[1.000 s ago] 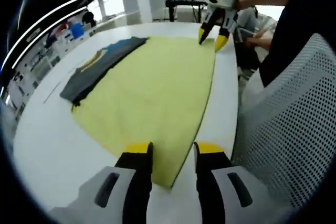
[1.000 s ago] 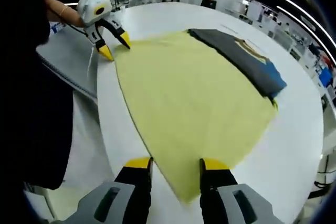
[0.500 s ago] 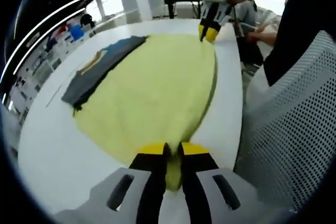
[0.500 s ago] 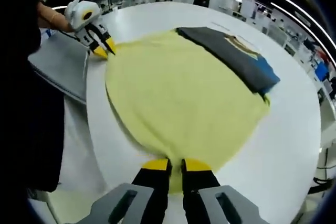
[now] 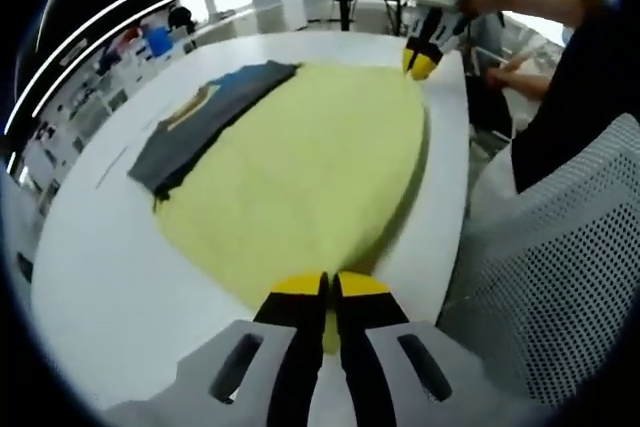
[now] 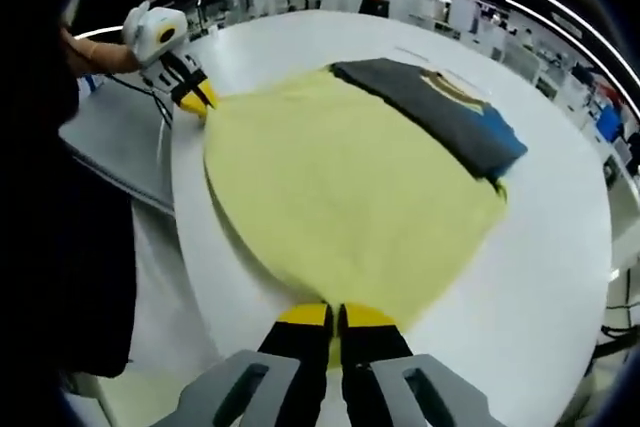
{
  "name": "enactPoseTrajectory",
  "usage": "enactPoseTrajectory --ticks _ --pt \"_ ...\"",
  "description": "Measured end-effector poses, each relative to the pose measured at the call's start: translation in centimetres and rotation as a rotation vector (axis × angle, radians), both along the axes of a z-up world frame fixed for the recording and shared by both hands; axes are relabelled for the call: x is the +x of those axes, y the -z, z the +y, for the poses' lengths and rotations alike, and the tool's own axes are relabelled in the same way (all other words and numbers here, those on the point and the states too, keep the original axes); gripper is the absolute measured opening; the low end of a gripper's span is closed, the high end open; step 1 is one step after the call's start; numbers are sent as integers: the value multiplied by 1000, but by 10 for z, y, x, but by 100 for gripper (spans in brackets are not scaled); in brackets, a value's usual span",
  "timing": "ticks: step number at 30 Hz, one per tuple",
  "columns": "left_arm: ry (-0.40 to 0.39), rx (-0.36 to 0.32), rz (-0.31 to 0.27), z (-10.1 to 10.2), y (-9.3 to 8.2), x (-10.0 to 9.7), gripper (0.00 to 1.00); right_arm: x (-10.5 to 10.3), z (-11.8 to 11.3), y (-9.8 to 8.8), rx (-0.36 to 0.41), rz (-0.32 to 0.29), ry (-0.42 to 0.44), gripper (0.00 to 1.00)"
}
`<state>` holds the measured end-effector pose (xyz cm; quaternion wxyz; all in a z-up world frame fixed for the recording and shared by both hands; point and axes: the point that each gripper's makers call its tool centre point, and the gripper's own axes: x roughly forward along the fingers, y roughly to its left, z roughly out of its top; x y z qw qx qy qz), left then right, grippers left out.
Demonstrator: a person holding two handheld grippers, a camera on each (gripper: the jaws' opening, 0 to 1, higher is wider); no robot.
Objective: Fold the garment on the visible template until the final outline fits inside the template.
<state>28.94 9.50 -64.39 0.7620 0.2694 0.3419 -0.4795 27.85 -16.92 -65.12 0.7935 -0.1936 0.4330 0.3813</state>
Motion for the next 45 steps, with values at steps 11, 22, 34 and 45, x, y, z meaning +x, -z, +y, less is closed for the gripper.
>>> enactPoseTrajectory --ticks 11,22,34,45 --pt "-37 -1 52 6 -23 4 0 0 5 -27 45 -1 87 0" --pt "-127 -33 89 17 -44 4 0 -5 12 -50 99 -8 153 0" --pt "-177 -57 104 22 -63 -5 0 -12 18 -78 150 11 190 0" --pt "-126 -6 98 25 -75 -15 0 -18 24 -99 137 7 145 0"
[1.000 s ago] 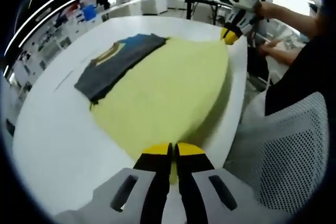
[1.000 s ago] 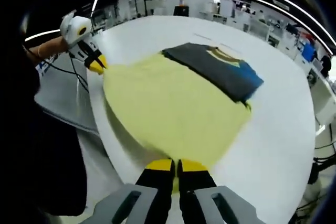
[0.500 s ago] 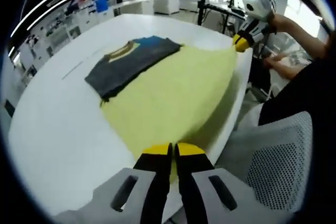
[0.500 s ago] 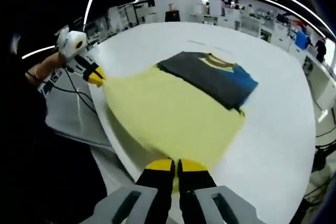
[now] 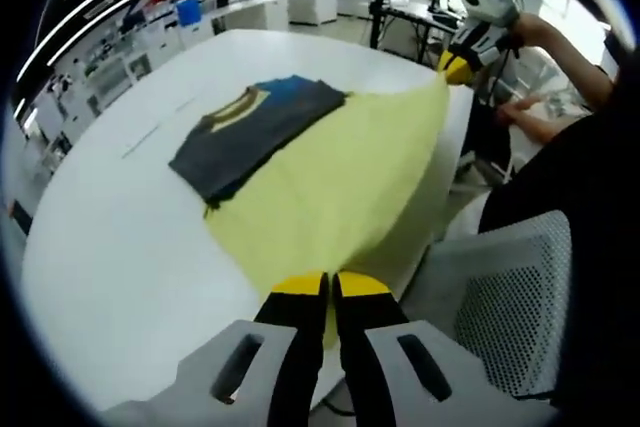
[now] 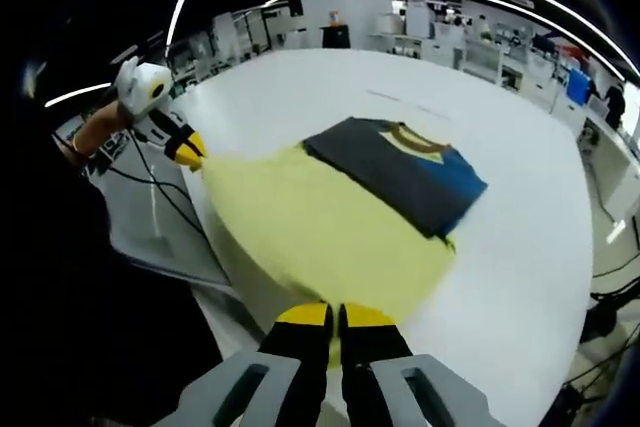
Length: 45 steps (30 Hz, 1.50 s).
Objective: Fold the garment on the visible template until the final outline fits inside the template.
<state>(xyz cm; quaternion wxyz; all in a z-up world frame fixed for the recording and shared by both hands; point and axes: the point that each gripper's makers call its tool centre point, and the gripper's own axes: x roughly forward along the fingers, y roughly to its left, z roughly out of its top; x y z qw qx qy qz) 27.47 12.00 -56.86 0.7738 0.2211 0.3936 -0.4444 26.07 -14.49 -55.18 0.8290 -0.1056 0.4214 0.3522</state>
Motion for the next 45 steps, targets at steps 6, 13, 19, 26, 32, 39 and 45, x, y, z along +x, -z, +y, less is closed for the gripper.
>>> enactPoseTrajectory --ticks 6,13,19,26,32,39,45 --pt "-15 4 26 3 -10 -5 0 -5 1 -3 -7 19 -11 0" --pt "-19 16 33 6 -22 -8 0 -9 4 -15 -23 12 -48 0" --pt "-10 28 43 6 -35 -12 0 -11 5 -27 -52 0 -87 0" --pt "7 46 16 5 -43 2 0 0 5 -36 -74 -37 -108 0" --pt "4 59 -44 3 -45 28 0 21 4 -32 -123 -66 -143 0" --pt "13 66 -104 0 -46 55 0 50 1 -28 -139 -86 -138 0" --pt "4 67 -143 -3 -50 80 0 73 -3 -29 -165 -110 -137 0"
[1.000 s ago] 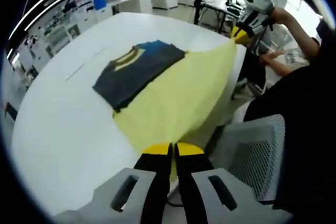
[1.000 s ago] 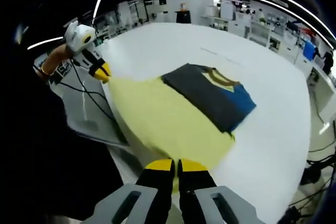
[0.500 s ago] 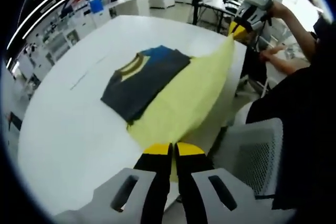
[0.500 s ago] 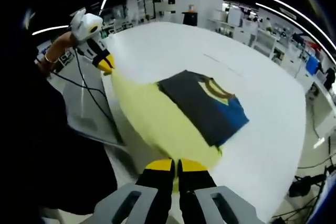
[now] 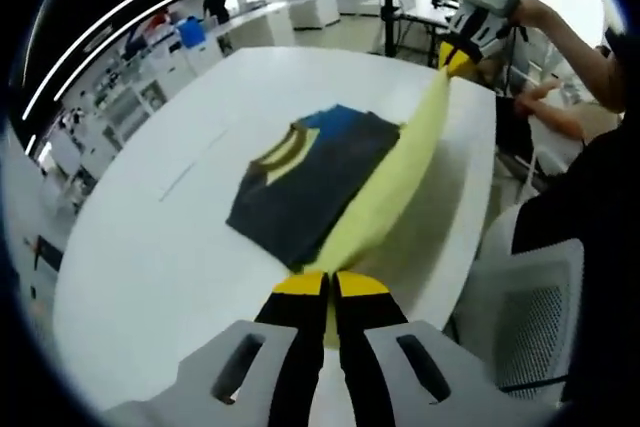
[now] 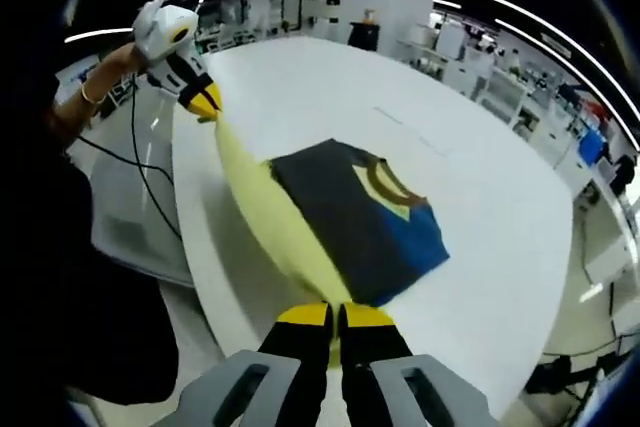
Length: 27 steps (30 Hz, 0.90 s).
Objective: Fold the garment on the visible template until the final outline fits inside the template.
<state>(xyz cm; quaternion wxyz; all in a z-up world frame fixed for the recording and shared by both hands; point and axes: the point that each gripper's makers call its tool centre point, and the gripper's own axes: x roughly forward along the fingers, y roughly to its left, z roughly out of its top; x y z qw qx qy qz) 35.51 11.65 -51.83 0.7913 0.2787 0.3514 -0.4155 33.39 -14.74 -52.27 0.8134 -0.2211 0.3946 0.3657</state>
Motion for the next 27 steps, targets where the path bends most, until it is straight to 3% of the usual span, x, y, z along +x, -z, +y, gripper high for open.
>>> enactPoseTrajectory --ticks 7,17,27 --pt "-75 -53 -53 -4 -12 31 0 36 -6 -3 -40 -63 11 0" --pt "-81 -58 -155 -9 -24 69 0 74 -10 -11 -76 -157 30 0" --pt "-104 -86 -238 -12 -32 108 0 111 -18 -18 -42 -224 119 0"
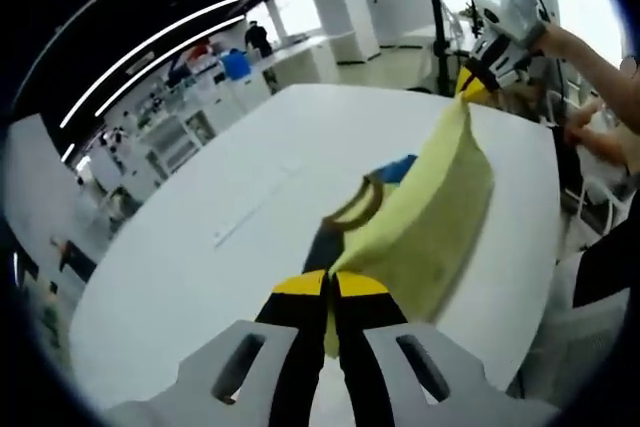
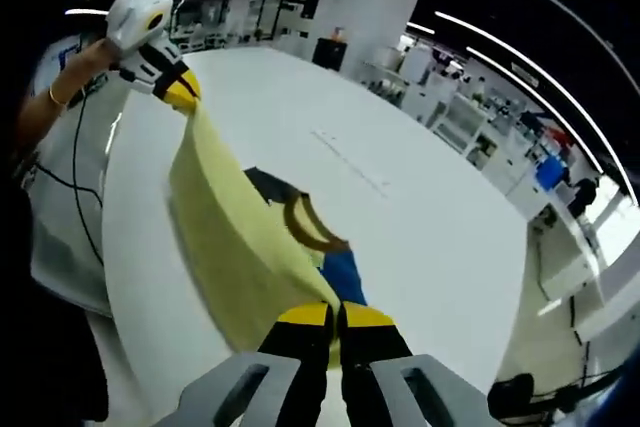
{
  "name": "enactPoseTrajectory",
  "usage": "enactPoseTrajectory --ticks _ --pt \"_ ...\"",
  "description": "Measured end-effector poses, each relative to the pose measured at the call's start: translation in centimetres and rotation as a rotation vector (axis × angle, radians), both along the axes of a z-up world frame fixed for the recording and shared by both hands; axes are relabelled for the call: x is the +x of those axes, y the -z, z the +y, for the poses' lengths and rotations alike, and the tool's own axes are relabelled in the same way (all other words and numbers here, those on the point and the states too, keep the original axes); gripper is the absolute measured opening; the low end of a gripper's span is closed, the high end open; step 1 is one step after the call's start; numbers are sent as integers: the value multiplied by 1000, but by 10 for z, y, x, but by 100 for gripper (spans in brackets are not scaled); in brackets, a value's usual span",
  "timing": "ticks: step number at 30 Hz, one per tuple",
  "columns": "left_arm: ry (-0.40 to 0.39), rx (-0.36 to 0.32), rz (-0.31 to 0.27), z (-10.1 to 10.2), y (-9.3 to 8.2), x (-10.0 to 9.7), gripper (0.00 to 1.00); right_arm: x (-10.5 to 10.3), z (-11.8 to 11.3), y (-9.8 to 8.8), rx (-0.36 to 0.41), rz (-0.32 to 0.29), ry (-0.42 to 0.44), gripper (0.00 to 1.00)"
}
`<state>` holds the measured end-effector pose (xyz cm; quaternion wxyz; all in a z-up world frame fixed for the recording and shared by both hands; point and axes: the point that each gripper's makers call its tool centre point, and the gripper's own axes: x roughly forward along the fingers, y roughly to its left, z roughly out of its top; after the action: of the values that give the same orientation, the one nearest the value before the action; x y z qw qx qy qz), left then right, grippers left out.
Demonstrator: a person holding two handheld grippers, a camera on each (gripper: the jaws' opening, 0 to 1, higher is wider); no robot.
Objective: Fold the garment on the visible template until the final outline fits inside the template.
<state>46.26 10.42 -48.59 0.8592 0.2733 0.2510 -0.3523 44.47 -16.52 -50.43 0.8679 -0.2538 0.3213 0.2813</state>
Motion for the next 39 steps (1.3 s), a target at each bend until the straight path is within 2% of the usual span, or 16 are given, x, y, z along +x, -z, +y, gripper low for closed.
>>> enactPoseTrajectory --ticks 3,7,8,11,16,24,26,27,34,39 --pt "-8 -14 -22 -2 -2 12 0 9 -4 -4 9 -22 41 0" --pt "-17 -46 -15 -6 0 24 0 20 -8 -1 -39 -43 68 0" --pt "-17 -47 -19 -8 1 28 0 25 -10 1 -63 -56 75 0" --pt "-12 -30 -46 -10 2 38 0 32 -10 5 -67 -59 85 0" --pt "-21 -24 -42 -11 15 55 0 46 -13 14 -69 -64 113 0" --pt "-38 -13 3 -11 49 80 0 68 -15 41 -87 -46 111 0" --pt "-57 -65 58 -14 60 82 0 73 -16 49 -103 -36 104 0" --pt "-59 -77 63 -14 63 85 0 75 -17 55 -111 -21 107 0" --pt "-75 -68 108 -9 98 106 0 96 -15 82 -107 4 97 0" --pt "-60 -51 113 -13 115 119 0 109 -18 105 -119 37 89 0"
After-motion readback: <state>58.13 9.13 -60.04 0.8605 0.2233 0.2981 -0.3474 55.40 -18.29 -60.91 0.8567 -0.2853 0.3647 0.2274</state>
